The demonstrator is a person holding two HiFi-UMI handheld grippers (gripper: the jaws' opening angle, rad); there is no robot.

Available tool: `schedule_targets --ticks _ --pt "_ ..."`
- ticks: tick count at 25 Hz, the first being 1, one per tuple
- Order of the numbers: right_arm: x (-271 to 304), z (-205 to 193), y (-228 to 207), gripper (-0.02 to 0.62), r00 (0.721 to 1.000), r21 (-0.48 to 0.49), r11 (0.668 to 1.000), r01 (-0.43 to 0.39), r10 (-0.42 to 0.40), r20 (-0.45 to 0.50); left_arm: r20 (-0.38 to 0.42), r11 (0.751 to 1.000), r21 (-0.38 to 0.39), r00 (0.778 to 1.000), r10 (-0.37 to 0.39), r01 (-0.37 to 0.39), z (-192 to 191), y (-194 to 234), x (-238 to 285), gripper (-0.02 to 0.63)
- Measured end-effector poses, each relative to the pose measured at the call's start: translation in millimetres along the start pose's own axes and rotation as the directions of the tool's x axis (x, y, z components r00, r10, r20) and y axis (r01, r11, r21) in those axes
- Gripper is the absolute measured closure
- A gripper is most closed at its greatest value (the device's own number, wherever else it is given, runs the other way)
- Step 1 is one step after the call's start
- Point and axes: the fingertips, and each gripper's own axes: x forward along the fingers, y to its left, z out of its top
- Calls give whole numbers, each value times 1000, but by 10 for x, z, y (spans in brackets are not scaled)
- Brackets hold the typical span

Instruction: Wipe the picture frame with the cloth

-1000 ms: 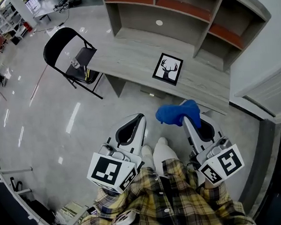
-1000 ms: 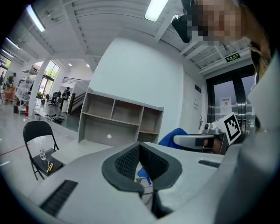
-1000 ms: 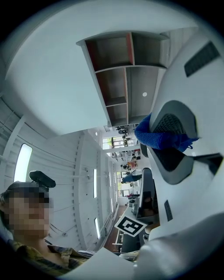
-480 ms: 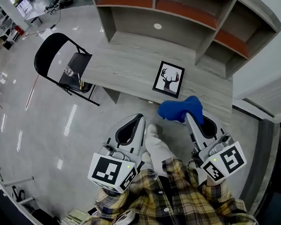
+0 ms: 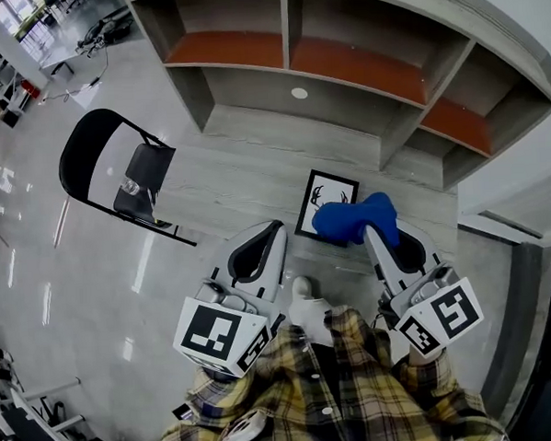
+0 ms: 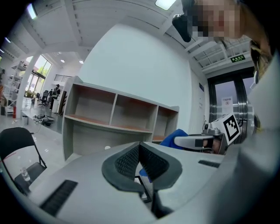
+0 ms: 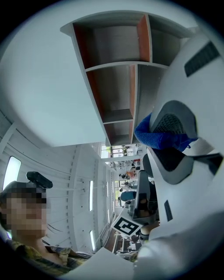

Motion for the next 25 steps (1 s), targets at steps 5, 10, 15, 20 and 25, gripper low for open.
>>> schedule_targets --ticks 5,10,15,20,25 --pt "177 55 -348 554 999 12 999 36 -36 -11 -12 999 2 999 -40 40 132 83 372 601" --pt "318 8 -516 554 996 36 995 90 -89 -27 -46 995 8 994 -104 104 140 193 688 602" --pt "518 -13 -698 554 983 52 982 182 -181 -37 -91 978 16 975 -204 206 157 339 1043 601" --pt "746 -18 -780 554 953 70 951 301 -298 -50 -136 946 25 939 -316 323 213 560 1329 602" --pt "904 -67 -821 554 905 96 900 425 -421 -60 -205 899 17 881 -425 438 124 723 1516 601"
